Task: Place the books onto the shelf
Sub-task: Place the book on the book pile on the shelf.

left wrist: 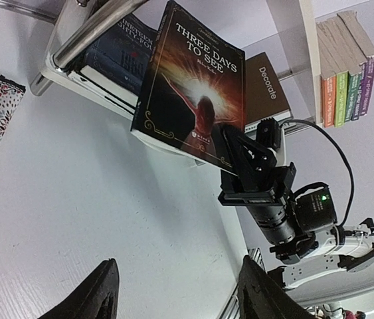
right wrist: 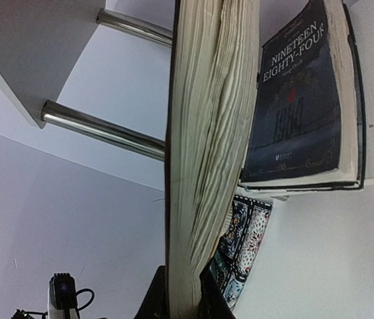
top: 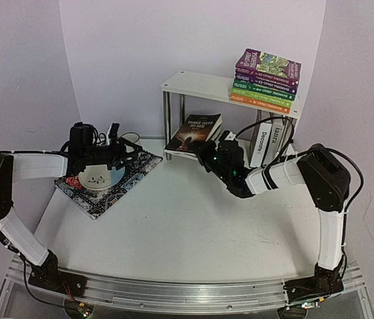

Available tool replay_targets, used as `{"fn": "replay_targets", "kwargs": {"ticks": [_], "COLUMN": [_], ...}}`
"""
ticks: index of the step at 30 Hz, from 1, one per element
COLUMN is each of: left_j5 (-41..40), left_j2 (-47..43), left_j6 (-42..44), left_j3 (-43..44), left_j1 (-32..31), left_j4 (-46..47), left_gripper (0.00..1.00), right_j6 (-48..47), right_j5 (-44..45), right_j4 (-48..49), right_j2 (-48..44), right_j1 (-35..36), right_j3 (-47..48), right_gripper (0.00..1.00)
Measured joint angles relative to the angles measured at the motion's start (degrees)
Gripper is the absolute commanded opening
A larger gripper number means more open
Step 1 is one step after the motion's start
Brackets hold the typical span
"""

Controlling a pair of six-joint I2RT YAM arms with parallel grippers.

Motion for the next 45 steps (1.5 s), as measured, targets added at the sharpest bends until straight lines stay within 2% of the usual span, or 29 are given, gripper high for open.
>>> {"fn": "replay_targets", "kwargs": {"ticks": [11, 25, 45], "left_j5": [-0.3, -1.6, -1.6], "left_j2": [-4.6, -6.9, -6.9], "left_j6": [3.6, 7.2, 7.2], "left_j3": [-0.1, 0.0, 0.0], "left_j1": [1.0, 1.0, 1.0], "left_j4": [-5.7, -12.1, -13.5], "left_gripper": [0.62, 0.61, 0.60], "right_j6": [-0.2, -0.8, -0.2], "right_j5": [0.2, -2.0, -5.1], "right_j4": [-0.1, -6.4, -11.1], "right_j2": [7.8, 15.7, 17.9], "right_j1": [-3.5, -7.4, -8.8], "right_j3": [8.9, 22.6, 24.0], "right_gripper": [0.00, 0.00, 0.00]}}
